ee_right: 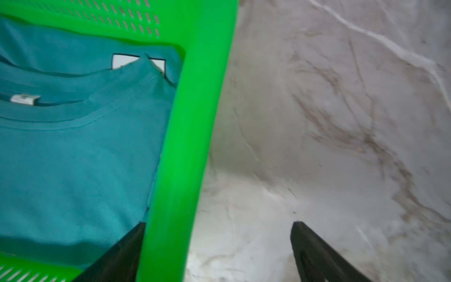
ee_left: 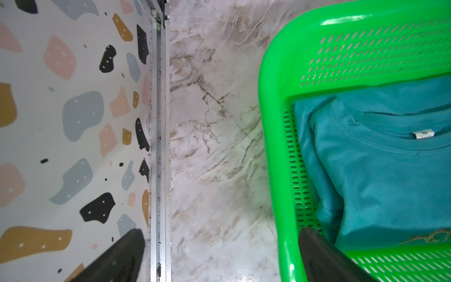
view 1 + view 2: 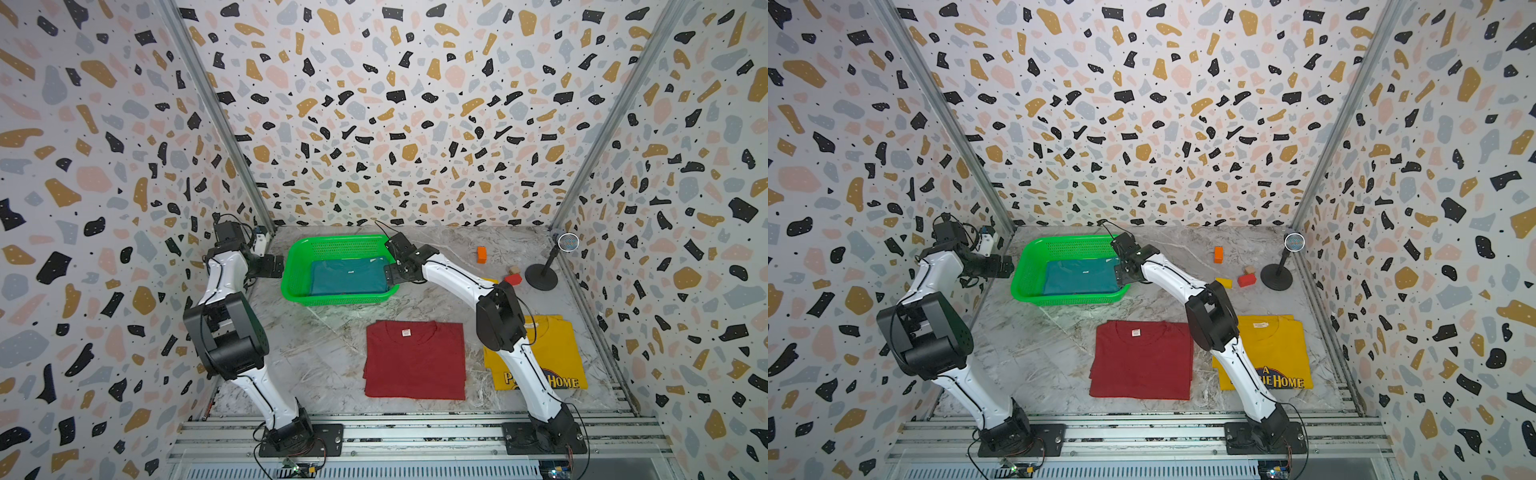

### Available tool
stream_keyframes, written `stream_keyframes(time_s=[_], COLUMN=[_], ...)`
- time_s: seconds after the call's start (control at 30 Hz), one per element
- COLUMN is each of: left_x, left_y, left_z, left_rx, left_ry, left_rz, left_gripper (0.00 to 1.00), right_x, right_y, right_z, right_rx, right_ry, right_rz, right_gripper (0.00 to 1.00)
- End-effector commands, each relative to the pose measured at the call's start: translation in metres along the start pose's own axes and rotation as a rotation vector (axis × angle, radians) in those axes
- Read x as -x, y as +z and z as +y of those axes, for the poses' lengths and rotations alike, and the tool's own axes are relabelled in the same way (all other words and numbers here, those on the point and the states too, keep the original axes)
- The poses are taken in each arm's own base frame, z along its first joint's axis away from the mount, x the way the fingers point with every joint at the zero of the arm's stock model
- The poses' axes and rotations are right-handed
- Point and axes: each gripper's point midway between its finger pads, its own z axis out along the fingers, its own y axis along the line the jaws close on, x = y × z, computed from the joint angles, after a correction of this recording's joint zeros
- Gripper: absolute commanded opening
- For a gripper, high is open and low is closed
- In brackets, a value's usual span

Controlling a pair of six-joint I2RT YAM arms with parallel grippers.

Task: Put the folded t-shirts into the basket
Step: Move the bin to the center of the board.

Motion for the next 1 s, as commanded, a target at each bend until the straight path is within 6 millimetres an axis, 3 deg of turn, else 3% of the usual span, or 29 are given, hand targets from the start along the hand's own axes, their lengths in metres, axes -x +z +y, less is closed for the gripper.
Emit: stream_keyframes(time_s=[0.0, 0.23, 0.5, 0.7, 0.87, 0.97], left_x=[0.000, -0.005, -0.002, 0.013, 0.028, 0.047], left_y=[-0.012, -0.007, 0.016, 0.029, 0.061, 0.072], left_z=[-0.043, -0.121, -0.205, -0.246, -0.261, -0.270], left_rx=[-0.134, -0.282, -0.385, -0.438, -0.389, -0.397], left_ry=[0.006, 0.050, 0.224, 0.250, 0.306, 0.318], left_rz=[-0.014, 0.016, 0.047, 0.057, 0.076, 0.043], left_gripper=[1.00, 1.00, 1.00, 1.00, 0.99, 0.99], right_x=[-0.002, -0.023, -0.034, -0.040, -0.041, -0.039], right_y=[-0.027, -0.037, -0.038, -0.045, -0.045, -0.046], right_z=[-0.054, -0.131, -0.194, -0.205, -0.202, -0.200], right_rx=[-0.088, -0.150, -0.237, -0.244, -0.225, -0.215], right_ry=[-0.010, 0.080, 0.156, 0.200, 0.232, 0.245], right_rz=[0.016, 0.018, 0.041, 0.042, 0.043, 0.037], right_gripper=[0.95, 0.96, 0.95, 0.92, 0.83, 0.80])
